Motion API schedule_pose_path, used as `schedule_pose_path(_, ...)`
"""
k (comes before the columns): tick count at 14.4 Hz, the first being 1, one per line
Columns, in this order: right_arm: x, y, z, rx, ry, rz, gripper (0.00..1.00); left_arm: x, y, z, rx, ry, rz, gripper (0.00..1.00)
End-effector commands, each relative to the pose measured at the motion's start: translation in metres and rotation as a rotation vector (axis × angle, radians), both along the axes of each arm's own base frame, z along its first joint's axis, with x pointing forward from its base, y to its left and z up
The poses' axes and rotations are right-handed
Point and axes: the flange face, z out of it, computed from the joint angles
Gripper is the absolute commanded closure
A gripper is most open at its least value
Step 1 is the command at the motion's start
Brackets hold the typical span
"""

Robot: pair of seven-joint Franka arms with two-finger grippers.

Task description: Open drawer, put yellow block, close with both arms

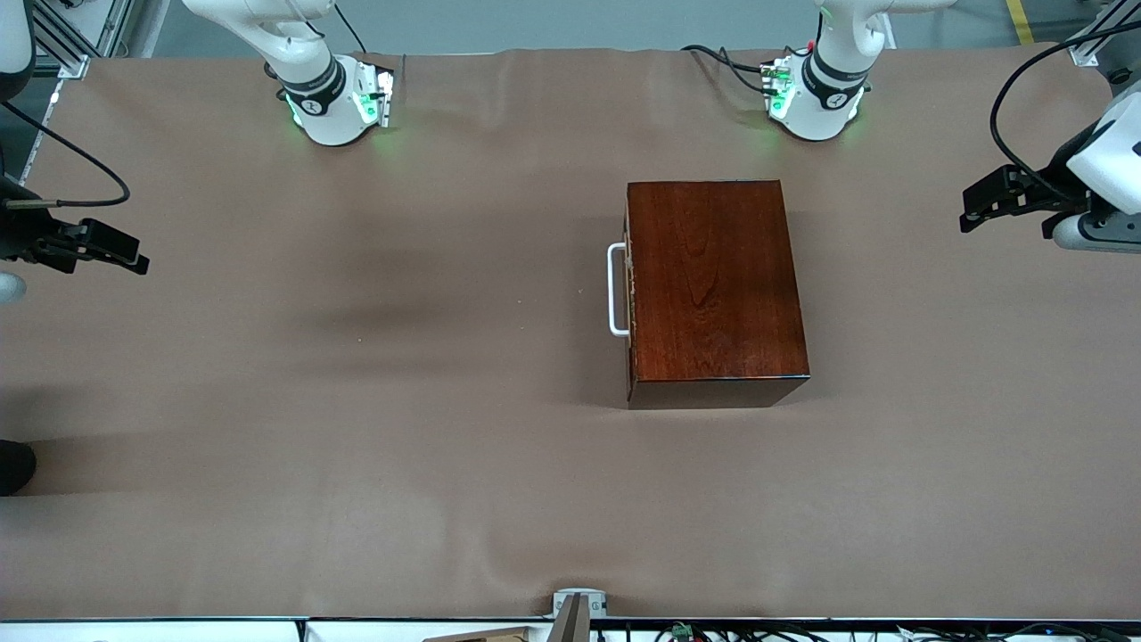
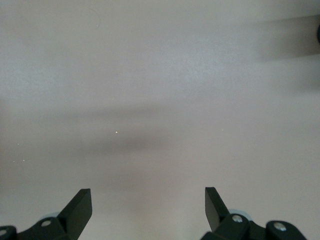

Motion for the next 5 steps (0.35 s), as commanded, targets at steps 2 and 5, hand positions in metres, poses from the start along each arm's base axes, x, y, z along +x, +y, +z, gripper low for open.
schedule_pose_path(2, -0.0039, 0.0004, 0.0068, -0.001, -0.004, 0.009, 0.0, -0.0052, -0.0013, 0.001, 0.031, 0.016, -0.022, 0.0)
schedule_pose_path(5, -0.0039, 0.0013, 0.0068, -0.001, -0.004, 0.01, 0.0, -0.0058, -0.0021, 0.0013, 0.033, 0.019, 0.003, 0.0)
